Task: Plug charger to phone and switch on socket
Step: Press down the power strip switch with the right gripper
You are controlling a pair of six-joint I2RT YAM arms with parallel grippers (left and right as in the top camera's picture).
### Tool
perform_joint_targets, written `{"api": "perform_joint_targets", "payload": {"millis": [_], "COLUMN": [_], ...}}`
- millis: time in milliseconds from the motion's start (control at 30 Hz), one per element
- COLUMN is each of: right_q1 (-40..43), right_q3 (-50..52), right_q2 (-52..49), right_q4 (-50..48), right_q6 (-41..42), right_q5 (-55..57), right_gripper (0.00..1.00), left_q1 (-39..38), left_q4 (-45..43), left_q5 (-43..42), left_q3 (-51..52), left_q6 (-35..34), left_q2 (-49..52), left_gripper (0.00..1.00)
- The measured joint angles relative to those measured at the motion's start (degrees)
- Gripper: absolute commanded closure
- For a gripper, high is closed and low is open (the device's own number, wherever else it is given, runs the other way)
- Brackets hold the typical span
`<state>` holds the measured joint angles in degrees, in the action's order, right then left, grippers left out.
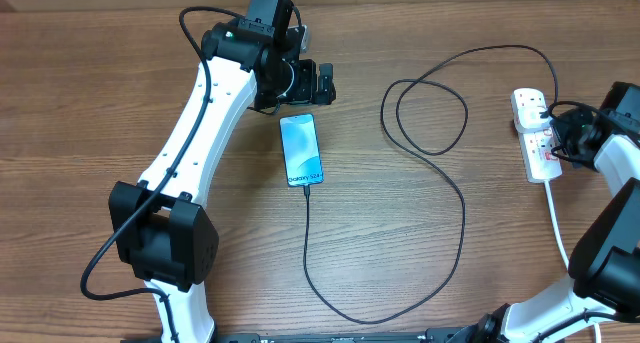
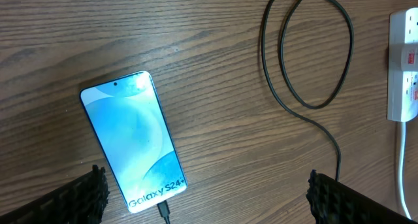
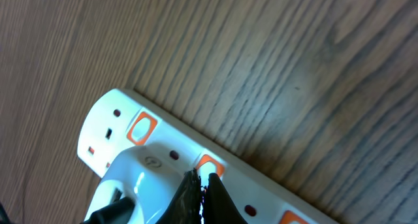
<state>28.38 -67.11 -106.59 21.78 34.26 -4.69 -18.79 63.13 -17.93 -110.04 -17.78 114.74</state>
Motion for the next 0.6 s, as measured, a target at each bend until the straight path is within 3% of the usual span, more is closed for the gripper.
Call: {"api": "perform_joint_targets", "payload": {"millis": [600], "right_q1": [-0.4], "right_q3": [0.0], "right_q2": [-3.5], "right_q4": [-1.6], "right_q6": [-1.0], "right_q5": [-1.1], "right_gripper": [0.96], "left_q1": [0.0], "left_q4": [0.0], "left_q5": [0.0], "left_q3": [0.0], "left_q6": [0.0], "left_q2": [0.0], "left_gripper": [0.00]}}
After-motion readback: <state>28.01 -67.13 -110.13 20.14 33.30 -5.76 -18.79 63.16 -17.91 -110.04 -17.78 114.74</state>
